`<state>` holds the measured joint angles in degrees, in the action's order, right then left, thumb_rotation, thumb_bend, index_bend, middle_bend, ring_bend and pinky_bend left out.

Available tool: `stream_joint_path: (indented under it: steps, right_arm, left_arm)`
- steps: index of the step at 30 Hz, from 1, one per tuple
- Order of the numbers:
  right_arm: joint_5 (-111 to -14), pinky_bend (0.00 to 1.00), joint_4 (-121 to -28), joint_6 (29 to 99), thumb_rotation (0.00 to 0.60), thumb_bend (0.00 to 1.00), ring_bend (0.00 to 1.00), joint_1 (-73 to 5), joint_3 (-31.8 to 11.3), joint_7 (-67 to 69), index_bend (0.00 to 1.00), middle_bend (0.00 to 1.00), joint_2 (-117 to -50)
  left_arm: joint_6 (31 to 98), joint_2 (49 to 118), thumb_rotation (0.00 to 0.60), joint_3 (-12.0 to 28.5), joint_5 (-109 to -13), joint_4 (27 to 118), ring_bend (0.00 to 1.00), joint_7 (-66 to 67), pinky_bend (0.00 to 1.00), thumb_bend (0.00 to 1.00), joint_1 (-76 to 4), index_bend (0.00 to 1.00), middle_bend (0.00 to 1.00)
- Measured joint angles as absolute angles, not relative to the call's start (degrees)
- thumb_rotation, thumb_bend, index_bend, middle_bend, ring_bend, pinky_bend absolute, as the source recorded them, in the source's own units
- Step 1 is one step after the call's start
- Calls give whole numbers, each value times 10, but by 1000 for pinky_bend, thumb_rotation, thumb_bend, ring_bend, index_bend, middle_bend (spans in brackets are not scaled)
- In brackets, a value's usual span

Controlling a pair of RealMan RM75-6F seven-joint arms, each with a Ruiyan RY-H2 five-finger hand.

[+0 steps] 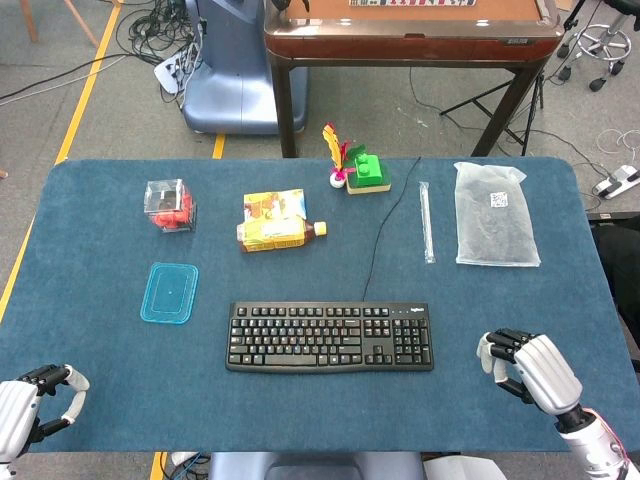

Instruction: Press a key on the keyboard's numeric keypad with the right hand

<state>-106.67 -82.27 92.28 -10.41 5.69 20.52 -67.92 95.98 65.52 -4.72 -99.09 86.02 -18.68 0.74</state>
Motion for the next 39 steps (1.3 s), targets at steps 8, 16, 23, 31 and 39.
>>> stream_joint_path:
  steps: [8,16,23,31,39]
  right_arm:
    - [-1068,724,-828,913,600,1000,431,-107,63,204,752,484,-670]
    - [-1068,793,-836,894,600,1000,443,-115,67,203,635,484,-665]
    - [-1068,1000,-863,861,600,1000,764,-131,64,167,554,752,-661]
    - [-1052,1000,-941,752,600,1000,988,-177,51,57,454,977,-636]
    - [-969,1000,-1009,605,600,1000,1000,-242,18,-65,365,1000,-631]
  left_arm:
    - [959,656,600,-49,-992,860,484,-186,558,372,7,573,575]
    - [959,655,600,-48,-988,859,483,-191,558,373,8,573,575]
    - [964,653,600,-49,-991,860,483,-191,558,372,10,574,574]
    - [970,650,600,-48,-992,862,483,-193,558,372,12,574,574]
    - [973,645,600,-44,-985,862,483,-204,558,373,13,575,574]
